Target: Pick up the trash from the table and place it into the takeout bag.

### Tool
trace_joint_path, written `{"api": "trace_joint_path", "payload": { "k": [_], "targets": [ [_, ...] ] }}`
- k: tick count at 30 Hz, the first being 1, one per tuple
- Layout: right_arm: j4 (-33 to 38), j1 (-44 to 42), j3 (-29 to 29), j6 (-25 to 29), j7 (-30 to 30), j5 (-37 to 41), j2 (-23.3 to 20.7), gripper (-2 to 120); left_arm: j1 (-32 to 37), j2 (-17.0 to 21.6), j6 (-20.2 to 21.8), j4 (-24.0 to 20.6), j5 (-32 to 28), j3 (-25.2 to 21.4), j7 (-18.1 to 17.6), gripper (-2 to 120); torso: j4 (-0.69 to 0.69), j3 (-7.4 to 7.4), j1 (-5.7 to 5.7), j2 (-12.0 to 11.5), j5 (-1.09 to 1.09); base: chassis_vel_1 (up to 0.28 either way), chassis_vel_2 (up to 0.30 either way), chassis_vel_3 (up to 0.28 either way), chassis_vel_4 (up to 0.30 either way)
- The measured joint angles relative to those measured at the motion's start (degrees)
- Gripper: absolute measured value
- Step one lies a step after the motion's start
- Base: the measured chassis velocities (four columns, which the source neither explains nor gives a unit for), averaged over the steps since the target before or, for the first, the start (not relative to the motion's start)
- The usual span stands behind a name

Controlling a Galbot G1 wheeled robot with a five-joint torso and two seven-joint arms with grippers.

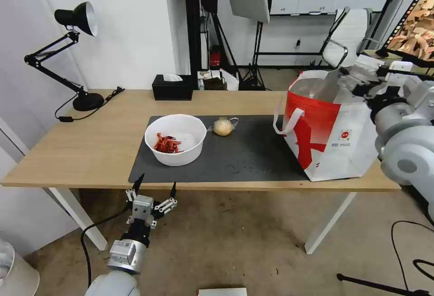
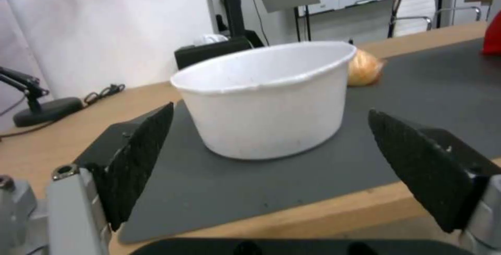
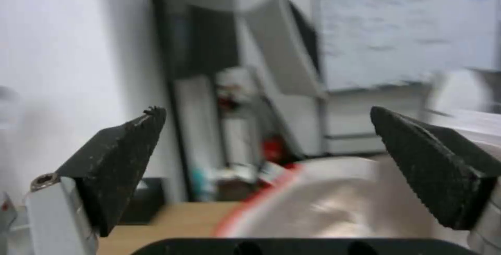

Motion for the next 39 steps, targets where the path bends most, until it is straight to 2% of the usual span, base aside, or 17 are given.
{"api": "trace_joint_path", "payload": {
  "k": [2,4,6,7,8,10,11,13,14,17,21,29,39],
  "targets": [
    [2.56,-4.77,0.84,3.08,-5.43,-1.80,1.58,100,0.43,-0.16,-0.27,-0.54,-0.03,-0.86,0.00,100,0.00,-0.01,0.00,0.00,0.00,0.000,0.000,0.000,0.000],
    [3.27,-6.61,0.87,3.82,-7.01,-2.79,2.30,100,0.73,-0.25,-0.39,-0.78,-0.03,-1.20,0.00,100,0.00,-0.01,0.00,0.00,0.01,0.000,0.000,0.000,0.000],
    [5.20,-14.04,0.87,5.19,-10.41,-8.19,5.38,100,1.65,-0.61,-0.75,-1.67,-0.03,-2.28,0.01,100,0.02,0.00,0.00,0.00,0.00,0.000,0.000,0.000,0.000],
    [5.53,-17.09,0.85,5.91,-11.28,-11.63,6.80,100,1.90,-0.68,-0.89,-1.97,-0.03,-2.57,0.02,100,0.01,0.00,0.00,0.00,0.02,0.000,0.000,0.000,0.000],
    [5.53,-17.09,0.85,5.91,-11.28,-11.63,6.80,100,1.90,-0.68,-0.89,-1.97,-0.03,-2.57,0.02,100,0.01,0.00,0.00,0.00,0.02,0.000,0.000,0.000,0.000],
    [5.48,-25.22,0.75,9.15,-13.97,-22.97,10.76,100,2.59,-0.78,-0.99,-2.47,-0.03,-3.06,0.09,100,0.00,0.00,0.00,0.00,0.01,0.000,0.000,0.000,0.000],
    [5.48,-25.22,0.75,9.15,-13.97,-22.97,10.76,100,2.59,-0.78,-0.99,-2.47,-0.03,-3.06,0.09,100,0.00,0.00,0.00,0.00,0.01,0.000,0.000,0.000,0.000],
    [4.16,-31.99,0.25,13.06,-15.44,-30.92,15.19,100,3.25,-0.97,-1.15,-2.70,0.04,-3.34,0.14,100,0.00,0.00,0.00,0.00,0.02,0.000,0.000,0.000,0.000],
    [4.16,-31.99,0.25,13.06,-15.44,-30.92,15.19,100,3.25,-0.97,-1.15,-2.70,0.04,-3.34,0.14,100,0.00,0.00,0.00,0.00,0.02,0.000,0.000,0.000,0.000],
    [1.66,-38.21,-0.66,16.59,-16.23,-37.16,20.58,100,3.77,-1.53,-1.69,-2.69,0.49,-3.30,0.24,100,-0.01,-0.01,-0.01,0.00,0.02,0.000,0.000,0.000,0.000],
    [-1.73,-40.25,-1.20,18.26,-16.43,-39.66,23.15,100,4.17,-2.20,-1.86,-2.46,1.03,-2.83,0.54,100,0.00,0.00,0.00,0.00,0.01,0.000,0.000,0.000,0.000],
    [-7.65,-41.50,-2.33,19.08,-17.50,-39.80,26.12,100,4.69,-2.60,-2.36,-1.12,1.40,-2.54,2.02,100,0.00,0.00,0.00,0.00,0.02,0.000,0.000,0.000,0.000],
    [-8.37,-41.34,-2.95,18.54,-17.44,-40.03,26.98,100,4.63,-2.35,-2.76,-0.42,1.37,-2.49,2.09,100,0.00,0.00,0.00,0.00,0.02,0.000,0.000,0.000,0.000]
  ]
}}
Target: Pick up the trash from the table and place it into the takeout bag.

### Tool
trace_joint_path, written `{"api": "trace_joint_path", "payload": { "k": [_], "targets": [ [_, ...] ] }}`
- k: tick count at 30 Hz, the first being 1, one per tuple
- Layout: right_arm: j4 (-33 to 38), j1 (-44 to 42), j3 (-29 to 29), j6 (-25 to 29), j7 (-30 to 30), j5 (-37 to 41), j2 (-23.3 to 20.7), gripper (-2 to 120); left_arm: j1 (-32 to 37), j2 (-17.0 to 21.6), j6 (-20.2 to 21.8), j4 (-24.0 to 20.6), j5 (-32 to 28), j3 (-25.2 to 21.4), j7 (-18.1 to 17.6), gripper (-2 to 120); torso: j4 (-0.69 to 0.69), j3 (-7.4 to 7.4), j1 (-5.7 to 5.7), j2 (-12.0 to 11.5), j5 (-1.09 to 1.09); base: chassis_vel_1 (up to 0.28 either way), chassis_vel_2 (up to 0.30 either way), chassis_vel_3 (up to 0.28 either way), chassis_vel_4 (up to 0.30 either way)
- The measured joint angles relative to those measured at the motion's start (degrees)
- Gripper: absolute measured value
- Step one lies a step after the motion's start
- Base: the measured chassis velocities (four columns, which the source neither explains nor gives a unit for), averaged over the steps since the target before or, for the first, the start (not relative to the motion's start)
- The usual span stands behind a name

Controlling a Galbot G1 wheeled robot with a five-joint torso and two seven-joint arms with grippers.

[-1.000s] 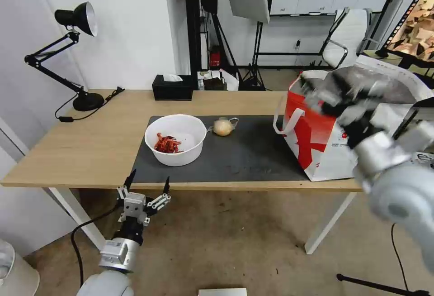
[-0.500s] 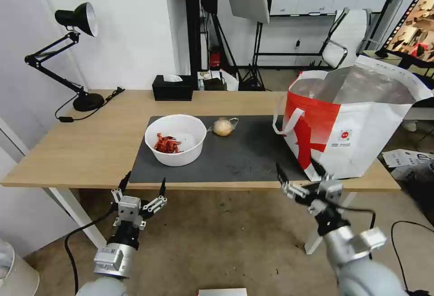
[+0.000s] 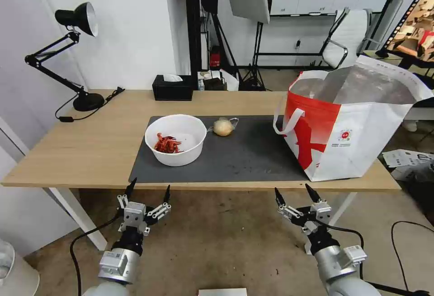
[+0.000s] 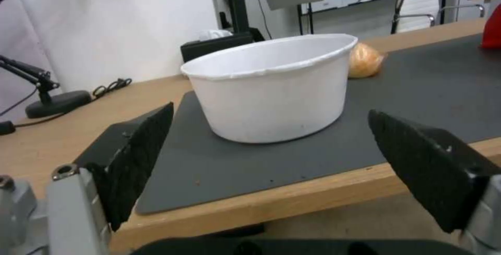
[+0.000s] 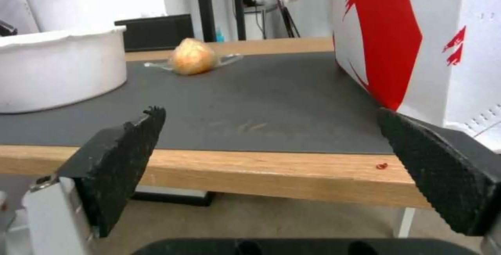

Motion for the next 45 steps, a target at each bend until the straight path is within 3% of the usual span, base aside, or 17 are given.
{"api": "trace_joint_path", "payload": {
  "k": [3,9,12,15,17,20,21,23,25,26,27,28,30,37,45],
  "targets": [
    [0.00,0.70,-0.18,-0.34,0.05,0.35,-0.14,100,-0.05,0.09,-0.20,0.38,-0.02,-0.01,0.01,100,-0.02,0.00,0.00,0.00,0.00,0.000,0.000,0.000,0.000],
    [-0.13,9.38,-2.83,-2.82,-0.06,6.83,-4.87,100,-0.92,0.85,-0.25,0.84,-0.25,0.43,0.00,100,-0.02,0.00,0.01,0.00,0.00,0.000,0.000,0.000,0.000],
    [-2.30,19.92,-8.18,-5.42,-1.88,13.84,-10.44,100,-0.96,1.09,-0.23,0.83,-0.40,0.18,-0.05,100,0.04,0.01,0.02,0.00,0.00,0.000,0.000,0.000,0.000],
    [-4.57,26.39,-11.96,-6.69,-2.84,17.50,-12.64,100,-0.99,1.10,-0.19,0.89,-0.42,0.13,-0.04,100,-0.01,0.01,0.01,0.00,0.00,0.000,0.000,0.000,0.000],
    [-4.94,27.48,-12.61,-6.83,-2.91,18.00,-12.86,100,-1.01,1.08,-0.18,0.92,-0.42,0.13,-0.04,100,-0.01,0.01,0.01,-0.01,0.00,0.000,0.000,0.000,0.000],
    [-12.07,44.09,-24.27,-8.17,-1.97,22.53,-13.30,100,-1.09,0.67,0.06,1.42,-0.40,0.17,-0.05,100,0.00,0.01,0.02,0.00,-0.01,0.000,0.000,0.000,0.000],
    [-12.07,44.09,-24.27,-8.17,-1.97,22.53,-13.30,100,-1.09,0.67,0.06,1.42,-0.40,0.17,-0.05,100,0.00,0.01,0.02,0.00,-0.01,0.000,0.000,0.000,0.000],
    [-16.68,51.43,-30.31,-9.04,0.19,23.05,-11.68,100,-0.92,0.55,0.20,1.51,-0.36,-0.23,-0.04,100,-0.02,0.02,0.02,-0.01,0.02,0.000,0.000,0.000,0.000],
    [-16.68,51.43,-30.31,-9.04,0.19,23.05,-11.68,100,-0.92,0.55,0.20,1.51,-0.36,-0.23,-0.04,100,-0.02,0.02,0.02,-0.01,0.02,0.000,0.000,0.000,0.000],
    [-22.59,60.10,-35.95,-9.68,3.21,23.22,-8.45,100,-0.54,0.28,0.27,1.64,-0.25,-0.80,0.16,100,0.00,0.01,0.02,-0.01,-0.03,0.000,0.000,0.000,0.000],
    [-25.66,63.76,-38.05,-10.28,4.30,23.69,-6.38,100,-0.26,0.01,0.28,1.68,-0.16,-1.10,0.20,100,0.02,0.02,0.02,-0.01,-0.01,0.000,0.000,0.000,0.000],
    [-25.66,63.76,-38.05,-10.28,4.30,23.69,-6.38,100,-0.26,0.01,0.28,1.68,-0.16,-1.10,0.20,100,0.02,0.02,0.02,-0.01,-0.01,0.000,0.000,0.000,0.000],
    [-31.88,69.57,-41.35,-12.15,5.78,24.51,-1.90,100,0.40,-0.63,0.27,1.68,0.05,-1.61,0.25,100,0.01,0.01,0.02,-0.01,-0.03,0.000,0.000,0.000,0.000],
    [-44.88,76.49,-44.55,-19.74,7.95,24.28,6.93,100,2.08,-1.46,0.07,0.89,0.33,-3.24,0.38,100,0.01,0.01,0.02,-0.01,-0.01,0.000,0.000,0.000,0.000],
    [-50.69,78.20,-45.89,-26.26,9.72,20.03,10.47,100,3.32,-1.84,-0.26,-0.22,0.32,-4.45,0.80,100,0.00,0.00,0.01,-0.01,0.00,0.000,0.000,0.000,0.000]
  ]
}}
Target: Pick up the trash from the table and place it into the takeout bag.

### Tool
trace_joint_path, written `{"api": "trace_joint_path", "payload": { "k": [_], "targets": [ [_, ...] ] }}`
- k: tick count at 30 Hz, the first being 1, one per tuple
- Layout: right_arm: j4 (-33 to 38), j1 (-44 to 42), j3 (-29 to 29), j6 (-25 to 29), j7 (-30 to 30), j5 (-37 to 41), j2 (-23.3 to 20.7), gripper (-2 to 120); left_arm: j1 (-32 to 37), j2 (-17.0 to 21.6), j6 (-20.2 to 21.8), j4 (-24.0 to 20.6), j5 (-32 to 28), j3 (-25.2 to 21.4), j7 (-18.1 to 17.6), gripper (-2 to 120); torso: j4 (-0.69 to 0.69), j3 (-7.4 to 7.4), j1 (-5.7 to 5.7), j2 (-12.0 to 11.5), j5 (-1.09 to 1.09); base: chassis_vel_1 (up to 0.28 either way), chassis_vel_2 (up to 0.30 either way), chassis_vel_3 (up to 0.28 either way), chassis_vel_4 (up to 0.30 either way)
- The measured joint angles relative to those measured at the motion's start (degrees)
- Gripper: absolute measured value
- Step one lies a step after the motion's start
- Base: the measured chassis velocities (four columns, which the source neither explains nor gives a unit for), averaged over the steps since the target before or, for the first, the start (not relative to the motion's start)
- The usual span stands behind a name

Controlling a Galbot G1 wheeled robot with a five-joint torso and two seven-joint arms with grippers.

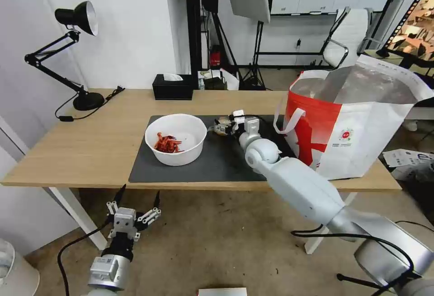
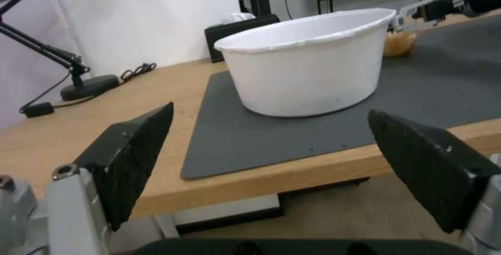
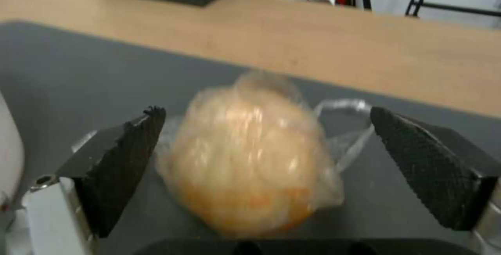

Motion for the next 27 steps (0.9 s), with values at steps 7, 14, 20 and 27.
{"api": "trace_joint_path", "payload": {
  "k": [7,14,20,27],
  "targets": [
    [-0.62,0.33,-0.12,-1.96,0.25,0.09,1.00,100,0.42,-0.16,-0.25,-0.41,0.09,-0.09,0.04,100,0.00,0.00,0.00,0.00,0.00,0.000,0.000,0.000,0.000],
    [-0.51,0.97,0.07,-4.71,1.39,1.59,1.16,85,0.56,-0.21,-0.54,-0.58,0.34,-0.05,0.07,100,0.00,0.00,0.00,0.00,0.00,0.000,0.000,0.000,0.000],
    [-0.04,1.21,0.08,-6.38,1.84,2.78,0.67,62,0.70,-0.20,-0.62,-0.82,0.43,-0.03,0.07,100,0.00,0.00,0.00,0.01,0.01,0.000,0.000,0.000,0.000],
    [1.03,1.04,0.20,-6.96,2.61,4.55,0.22,36,0.82,-0.19,-0.64,-1.01,0.51,-0.01,0.01,100,0.00,0.00,0.00,0.01,0.01,0.000,0.000,0.000,0.000]
  ]
}}
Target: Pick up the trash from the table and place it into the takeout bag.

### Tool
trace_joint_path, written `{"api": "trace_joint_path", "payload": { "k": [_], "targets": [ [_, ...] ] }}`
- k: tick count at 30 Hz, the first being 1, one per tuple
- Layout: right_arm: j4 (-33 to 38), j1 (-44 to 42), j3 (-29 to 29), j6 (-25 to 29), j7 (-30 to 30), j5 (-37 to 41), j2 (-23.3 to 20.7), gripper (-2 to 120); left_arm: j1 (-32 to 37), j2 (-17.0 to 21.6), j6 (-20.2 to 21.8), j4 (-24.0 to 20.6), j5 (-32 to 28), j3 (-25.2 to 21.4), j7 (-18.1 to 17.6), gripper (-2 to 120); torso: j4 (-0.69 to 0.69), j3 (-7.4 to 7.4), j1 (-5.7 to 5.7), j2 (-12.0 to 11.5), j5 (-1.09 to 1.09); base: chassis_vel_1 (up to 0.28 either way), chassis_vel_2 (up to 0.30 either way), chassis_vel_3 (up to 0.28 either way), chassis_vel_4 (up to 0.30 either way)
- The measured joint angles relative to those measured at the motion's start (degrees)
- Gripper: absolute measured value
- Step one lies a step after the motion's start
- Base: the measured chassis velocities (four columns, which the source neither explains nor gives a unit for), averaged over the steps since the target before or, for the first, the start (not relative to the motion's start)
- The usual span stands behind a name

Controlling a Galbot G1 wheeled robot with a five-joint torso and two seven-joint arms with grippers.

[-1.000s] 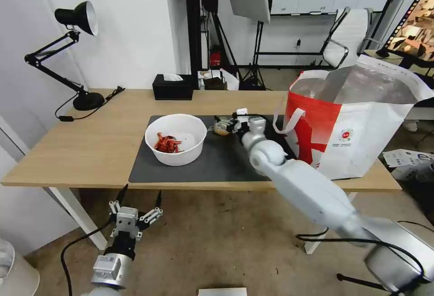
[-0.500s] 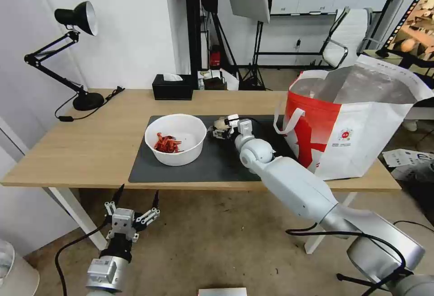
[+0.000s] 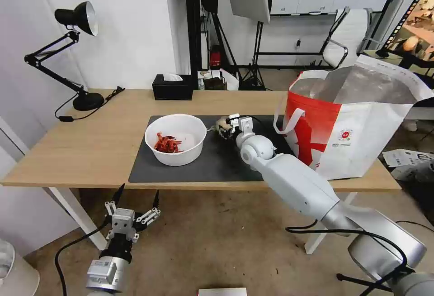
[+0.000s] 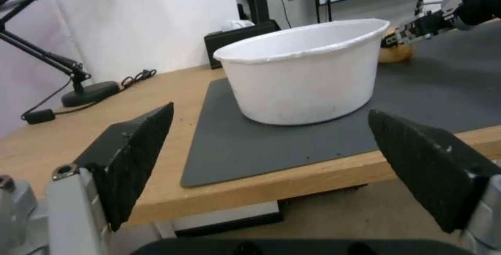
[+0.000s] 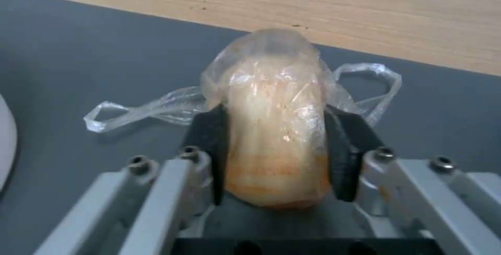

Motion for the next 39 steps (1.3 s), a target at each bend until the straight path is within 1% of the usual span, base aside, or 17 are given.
{"api": "trace_joint_path", "payload": {
  "k": [2,7,10,12,15,16,19,20,22,25,27,28,31,32,34,35,39],
  "targets": [
    [0.38,-0.16,0.08,-0.01,0.13,0.34,-0.21,32,0.02,-0.01,-0.02,-0.02,0.02,0.00,-0.03,100,0.00,0.00,0.00,0.00,0.00,0.000,0.000,0.000,0.000],
    [3.44,-1.10,0.58,-0.05,1.65,2.73,-1.74,11,0.04,-0.06,-0.07,-0.05,0.15,0.11,-0.10,100,0.00,0.00,0.00,0.00,0.00,0.000,0.000,0.000,0.000],
    [6.39,-1.76,1.56,0.05,2.58,3.70,-3.07,3,0.03,-0.06,-0.09,-0.21,0.18,0.19,-0.16,100,0.00,0.00,0.00,0.00,0.00,0.000,0.000,0.000,0.000],
    [7.55,-1.97,1.84,0.19,2.78,3.80,-3.51,2,0.04,-0.06,-0.09,-0.30,0.18,0.20,-0.17,100,0.00,0.00,0.00,0.00,0.00,0.000,0.000,0.000,0.000],
    [16.04,-3.26,3.12,1.81,3.41,2.48,-7.34,1,0.25,-0.04,-0.12,-0.70,0.21,0.19,-0.24,100,0.00,0.00,0.00,0.00,0.01,0.000,0.000,0.000,0.000],
    [16.04,-3.26,3.12,1.81,3.41,2.48,-7.34,1,0.25,-0.04,-0.12,-0.70,0.21,0.19,-0.24,100,0.00,0.00,0.00,0.00,0.01,0.000,0.000,0.000,0.000],
    [25.90,-4.55,5.76,3.78,3.69,-0.36,-12.64,1,0.70,0.09,-0.16,-1.29,0.21,-0.08,-0.31,100,0.01,0.00,0.00,0.00,0.02,0.000,0.000,0.000,0.000],
    [25.90,-4.55,5.76,3.78,3.69,-0.36,-12.64,1,0.70,0.09,-0.16,-1.29,0.21,-0.08,-0.31,100,0.01,0.00,0.00,0.00,0.02,0.000,0.000,0.000,0.000],
    [32.53,-5.16,8.82,4.45,5.25,-2.00,-16.99,1,0.94,0.13,-0.46,-1.75,0.21,-0.18,-0.32,100,0.00,-0.01,0.00,0.00,0.01,0.000,0.000,0.000,0.000],
    [36.93,-5.51,11.48,4.36,7.13,-3.23,-21.19,1,1.10,0.12,-1.07,-1.84,0.20,-0.17,-0.33,100,0.00,0.00,0.00,0.00,0.03,0.000,0.000,0.000,0.000],
    [41.12,-5.85,15.33,2.45,9.39,-3.97,-26.46,1,1.13,0.11,-1.27,-1.85,0.28,0.12,-0.33,100,-0.01,-0.01,-0.01,0.00,0.01,0.000,0.000,0.000,0.000],
    [41.12,-5.85,15.33,2.45,9.39,-3.97,-26.46,1,1.13,0.11,-1.27,-1.85,0.28,0.12,-0.33,100,-0.01,-0.01,-0.01,0.00,0.01,0.000,0.000,0.000,0.000],
    [44.73,-7.33,21.31,-1.56,13.33,-2.37,-33.31,1,1.12,0.12,-1.28,-1.83,0.83,0.91,-0.30,100,-0.01,-0.01,-0.01,0.00,0.02,0.000,0.000,0.000,0.000],
    [44.73,-7.33,21.31,-1.56,13.33,-2.37,-33.31,1,1.12,0.12,-1.28,-1.83,0.83,0.91,-0.30,100,-0.01,-0.01,-0.01,0.00,0.02,0.000,0.000,0.000,0.000],
    [45.48,-8.69,24.49,-4.49,18.39,4.54,-37.46,1,1.10,0.10,-1.28,-1.71,1.33,1.65,-0.26,100,-0.02,-0.01,-0.01,0.00,0.02,0.000,0.000,0.000,0.000],
    [45.48,-8.69,24.49,-4.49,18.39,4.54,-37.46,1,1.10,0.10,-1.28,-1.71,1.33,1.65,-0.26,100,-0.02,-0.01,-0.01,0.00,0.02,0.000,0.000,0.000,0.000],
    [44.78,-9.80,26.57,-7.31,23.90,16.35,-40.51,1,1.14,0.10,-1.28,-1.79,1.66,2.99,0.00,100,-0.01,-0.01,-0.01,0.00,0.01,0.000,0.000,0.000,0.000]
  ]
}}
